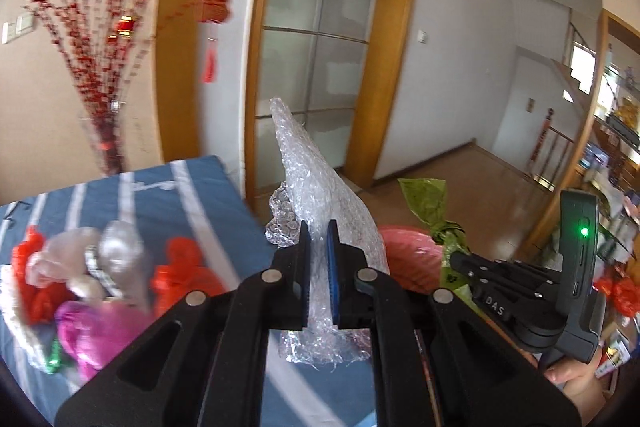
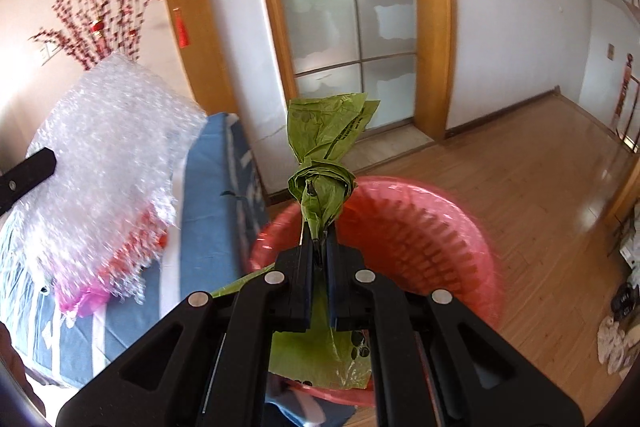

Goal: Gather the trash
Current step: 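Carry the green bag and bubble wrap with both tools over the basket, then open both tools to drop the green bag and bubble wrap into the basket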

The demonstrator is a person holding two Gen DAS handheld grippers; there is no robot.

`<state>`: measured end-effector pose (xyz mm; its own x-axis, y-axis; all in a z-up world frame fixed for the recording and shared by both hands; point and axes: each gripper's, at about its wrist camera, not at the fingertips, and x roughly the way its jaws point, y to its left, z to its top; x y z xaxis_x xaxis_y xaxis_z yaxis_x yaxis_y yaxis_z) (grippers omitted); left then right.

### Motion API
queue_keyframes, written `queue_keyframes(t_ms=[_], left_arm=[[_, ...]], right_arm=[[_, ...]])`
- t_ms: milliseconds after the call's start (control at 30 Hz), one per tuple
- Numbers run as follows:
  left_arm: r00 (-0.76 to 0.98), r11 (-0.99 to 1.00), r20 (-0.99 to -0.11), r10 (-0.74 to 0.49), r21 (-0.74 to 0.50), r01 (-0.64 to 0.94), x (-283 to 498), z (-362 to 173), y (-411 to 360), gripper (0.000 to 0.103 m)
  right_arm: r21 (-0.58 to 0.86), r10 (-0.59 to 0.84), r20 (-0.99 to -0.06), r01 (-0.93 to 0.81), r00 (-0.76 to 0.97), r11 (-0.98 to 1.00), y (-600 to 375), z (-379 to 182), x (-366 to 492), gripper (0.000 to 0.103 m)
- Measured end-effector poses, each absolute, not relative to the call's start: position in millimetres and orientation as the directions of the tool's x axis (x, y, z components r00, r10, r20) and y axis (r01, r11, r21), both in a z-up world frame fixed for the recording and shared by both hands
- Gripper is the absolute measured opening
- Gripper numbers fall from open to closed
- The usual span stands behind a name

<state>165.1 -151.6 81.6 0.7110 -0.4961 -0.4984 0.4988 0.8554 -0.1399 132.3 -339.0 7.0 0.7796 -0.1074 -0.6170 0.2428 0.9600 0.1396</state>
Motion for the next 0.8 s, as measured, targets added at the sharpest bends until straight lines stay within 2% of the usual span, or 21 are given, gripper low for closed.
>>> queue_keyframes(t_ms=[333, 633, 700, 800], left_arm=[[0.617, 0.802, -0.544, -0.568, -0.198, 0.564, 169.8, 43.4, -216.1, 0.009], [0.539, 0.787, -0.627, -0.562, -0.205, 0.582, 182.5, 3.1, -246.7, 0.01], [0.538, 0.792, -0.635, -0.554, -0.202, 0.577, 184.2, -2.3, -248.2, 0.012], [0.536, 0.802, -0.648, -0.541, -0.204, 0.562, 189.8, -8.4, -248.0, 0.025]], right_arm=[[0.181, -0.149, -0.631, 0.331, 0.762, 0.926, -384.3, -1.7, 110.9, 0.006], [0.197, -0.144, -0.649, 0.348, 0.747, 0.916, -396.4, -12.6, 114.8, 0.006], [0.205, -0.138, -0.652, 0.349, 0.745, 0.915, -397.1, -14.2, 118.2, 0.006], [0.208, -0.133, -0.653, 0.346, 0.746, 0.915, -397.6, -17.5, 120.9, 0.011]])
